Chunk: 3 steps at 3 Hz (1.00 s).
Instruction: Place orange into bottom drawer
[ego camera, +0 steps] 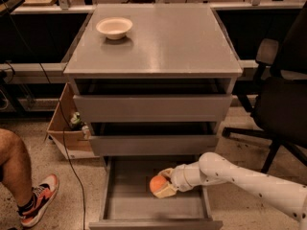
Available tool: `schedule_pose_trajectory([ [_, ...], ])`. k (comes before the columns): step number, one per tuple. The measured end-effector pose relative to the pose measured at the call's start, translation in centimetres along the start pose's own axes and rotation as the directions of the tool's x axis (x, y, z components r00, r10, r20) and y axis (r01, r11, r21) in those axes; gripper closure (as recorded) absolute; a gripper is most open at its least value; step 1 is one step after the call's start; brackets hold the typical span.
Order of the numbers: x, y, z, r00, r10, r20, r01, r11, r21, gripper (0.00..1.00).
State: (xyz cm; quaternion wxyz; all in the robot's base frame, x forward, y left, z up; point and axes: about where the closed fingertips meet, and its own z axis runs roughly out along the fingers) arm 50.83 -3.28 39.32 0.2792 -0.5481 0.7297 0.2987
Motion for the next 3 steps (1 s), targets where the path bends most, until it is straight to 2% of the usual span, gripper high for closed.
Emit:
schedule_pose_trajectory([
  [1,3.9,-5.2,3.0,0.997,0.038,0.063,-0.043,0.9952,0.087,1.00],
  [2,9.4,-7.7,8.6,0.993,0.076,0.093,-0.089,0.9862,0.140,1.00],
  [3,13.0,-7.0,14.0,0.995,0.025,0.101,-0.038,0.9910,0.128,0.86],
])
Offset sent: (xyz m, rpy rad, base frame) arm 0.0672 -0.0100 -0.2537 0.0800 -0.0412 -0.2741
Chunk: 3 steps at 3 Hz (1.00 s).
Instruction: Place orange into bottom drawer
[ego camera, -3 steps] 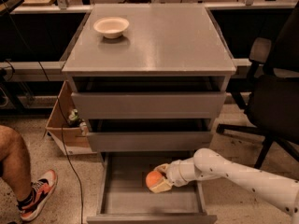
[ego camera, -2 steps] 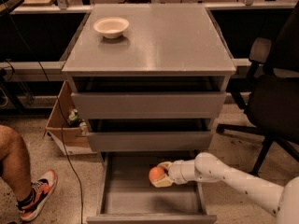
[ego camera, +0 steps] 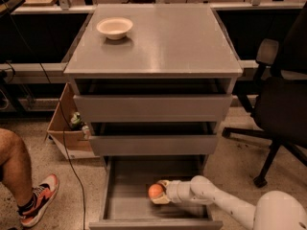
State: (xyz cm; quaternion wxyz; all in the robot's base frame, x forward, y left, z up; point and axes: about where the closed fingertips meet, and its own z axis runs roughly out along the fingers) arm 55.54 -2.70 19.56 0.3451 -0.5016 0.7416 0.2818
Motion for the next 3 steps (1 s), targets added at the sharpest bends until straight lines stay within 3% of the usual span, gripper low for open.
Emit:
schedule_pose_trajectory([
  [1,1.98,0.78,2.47,0.997,-0.077,0.005,0.077,0.9968,-0.017,0.62],
  [3,2.48,0.95,2.99,0.995,-0.097,0.006,0.097,0.9951,-0.019,0.16],
])
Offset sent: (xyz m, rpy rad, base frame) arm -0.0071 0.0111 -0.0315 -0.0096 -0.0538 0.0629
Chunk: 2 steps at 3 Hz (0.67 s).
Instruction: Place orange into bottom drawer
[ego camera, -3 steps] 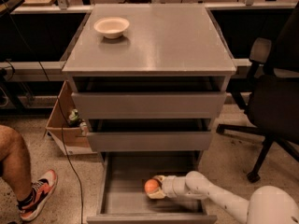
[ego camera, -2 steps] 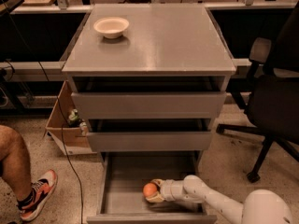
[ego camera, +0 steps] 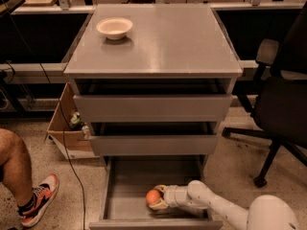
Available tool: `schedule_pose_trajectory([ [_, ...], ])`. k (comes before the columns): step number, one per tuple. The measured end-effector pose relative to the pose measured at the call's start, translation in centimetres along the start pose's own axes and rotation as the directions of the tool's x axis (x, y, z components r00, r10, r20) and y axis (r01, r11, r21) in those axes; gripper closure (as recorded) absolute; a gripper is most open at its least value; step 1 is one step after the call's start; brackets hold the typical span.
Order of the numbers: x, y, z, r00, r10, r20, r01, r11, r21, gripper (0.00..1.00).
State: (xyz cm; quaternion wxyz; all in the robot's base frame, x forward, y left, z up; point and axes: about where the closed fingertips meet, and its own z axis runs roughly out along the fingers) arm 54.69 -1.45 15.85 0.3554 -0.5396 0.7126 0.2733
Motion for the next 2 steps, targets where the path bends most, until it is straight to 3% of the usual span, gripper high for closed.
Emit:
schedule_pose_trajectory([
  [1,0.00,0.00,0.00,1.000,0.000,0.000,0.000,1.0000,0.000,0.00],
  [2,0.00,0.00,0.00,1.000,0.000,0.000,0.000,1.0000,0.000,0.00],
])
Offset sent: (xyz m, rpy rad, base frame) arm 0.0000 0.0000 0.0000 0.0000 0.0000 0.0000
